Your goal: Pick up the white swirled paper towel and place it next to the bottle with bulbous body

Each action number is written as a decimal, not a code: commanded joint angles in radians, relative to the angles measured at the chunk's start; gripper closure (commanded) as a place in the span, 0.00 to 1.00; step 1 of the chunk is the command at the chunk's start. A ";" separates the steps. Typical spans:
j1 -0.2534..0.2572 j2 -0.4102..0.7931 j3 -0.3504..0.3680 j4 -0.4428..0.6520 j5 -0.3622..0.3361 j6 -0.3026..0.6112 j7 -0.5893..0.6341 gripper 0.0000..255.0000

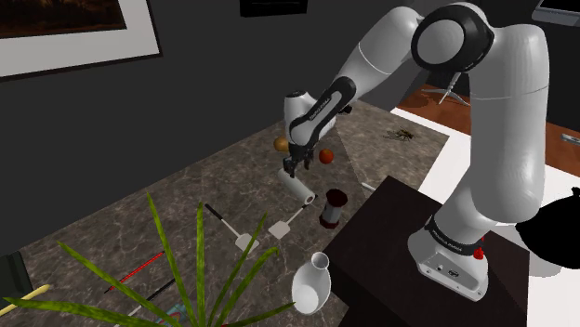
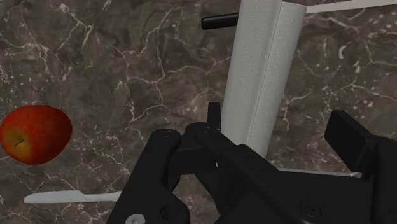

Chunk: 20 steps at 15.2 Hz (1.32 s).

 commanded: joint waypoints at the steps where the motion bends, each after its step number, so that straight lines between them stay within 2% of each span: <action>1: 0.107 0.078 -0.068 0.077 -0.098 -0.016 0.158 0.00; 3: 0.209 0.180 -0.139 0.188 -0.174 -0.062 0.292 0.00; 4: 0.243 0.222 -0.162 0.236 -0.197 -0.086 0.337 0.00; 12: 0.228 0.299 -0.169 0.246 -0.201 -0.016 0.340 0.00; 19: 0.228 0.299 -0.169 0.246 -0.201 -0.016 0.340 0.00; 20: 0.228 0.299 -0.169 0.246 -0.201 -0.016 0.340 1.00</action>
